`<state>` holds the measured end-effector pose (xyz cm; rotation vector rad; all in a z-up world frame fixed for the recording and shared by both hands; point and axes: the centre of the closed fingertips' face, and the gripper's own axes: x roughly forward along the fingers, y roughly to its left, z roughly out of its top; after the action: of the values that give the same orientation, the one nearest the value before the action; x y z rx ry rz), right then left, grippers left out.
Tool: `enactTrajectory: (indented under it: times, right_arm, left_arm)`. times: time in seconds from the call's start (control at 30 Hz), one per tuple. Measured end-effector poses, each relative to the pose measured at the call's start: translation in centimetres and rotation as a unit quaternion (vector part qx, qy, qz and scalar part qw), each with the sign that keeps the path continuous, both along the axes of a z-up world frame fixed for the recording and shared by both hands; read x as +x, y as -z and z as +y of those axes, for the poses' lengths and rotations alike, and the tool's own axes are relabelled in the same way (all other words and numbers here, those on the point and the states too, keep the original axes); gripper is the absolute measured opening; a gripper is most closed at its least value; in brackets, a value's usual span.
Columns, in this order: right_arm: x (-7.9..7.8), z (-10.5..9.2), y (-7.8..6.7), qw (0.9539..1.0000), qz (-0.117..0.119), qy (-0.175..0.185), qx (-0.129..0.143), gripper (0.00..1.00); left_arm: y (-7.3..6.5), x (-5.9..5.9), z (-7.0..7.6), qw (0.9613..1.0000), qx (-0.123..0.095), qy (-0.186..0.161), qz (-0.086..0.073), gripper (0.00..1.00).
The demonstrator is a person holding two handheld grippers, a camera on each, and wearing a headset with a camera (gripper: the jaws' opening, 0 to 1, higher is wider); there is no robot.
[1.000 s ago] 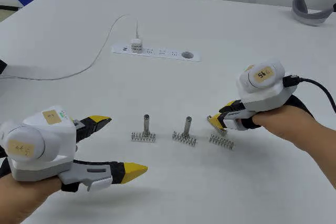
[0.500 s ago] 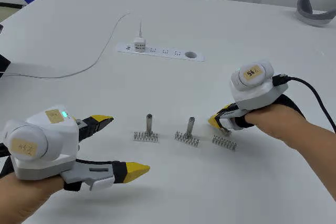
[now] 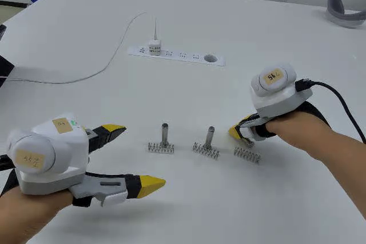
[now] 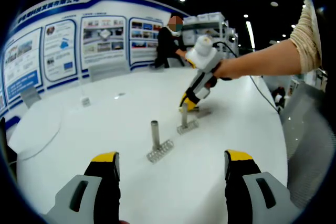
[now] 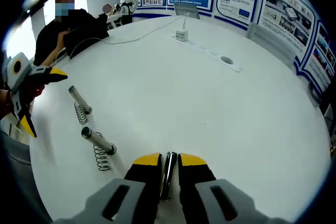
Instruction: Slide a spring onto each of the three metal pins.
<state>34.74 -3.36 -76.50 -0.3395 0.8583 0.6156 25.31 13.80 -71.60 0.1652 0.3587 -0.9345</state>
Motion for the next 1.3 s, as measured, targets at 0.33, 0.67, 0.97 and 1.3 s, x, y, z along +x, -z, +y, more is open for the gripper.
enactTrajectory:
  times: [0.33, 0.67, 0.97, 1.3]
  right_arm:
    - [0.25, -0.14, 0.17, 0.9999, 0.009, 0.005, -0.002, 0.11]
    - [0.30, -0.10, 0.23, 0.9998, 0.019, 0.007, 0.001, 0.10]
    - [0.51, -0.25, 0.38, 0.9994, 0.028, 0.015, 0.011, 0.09]
    - [0.81, -0.49, 0.49, 0.9994, 0.021, 0.023, 0.013, 0.09]
  left_arm:
    - [0.08, 0.01, 0.05, 1.0000, 0.001, 0.000, 0.001, 0.83]
    - [0.09, -0.07, 0.13, 1.0000, 0.002, 0.000, 0.002, 0.83]
    - [0.13, -0.08, 0.12, 1.0000, 0.002, 0.000, 0.003, 0.83]
    - [0.09, -0.07, -0.01, 1.0000, 0.002, -0.001, 0.004, 0.83]
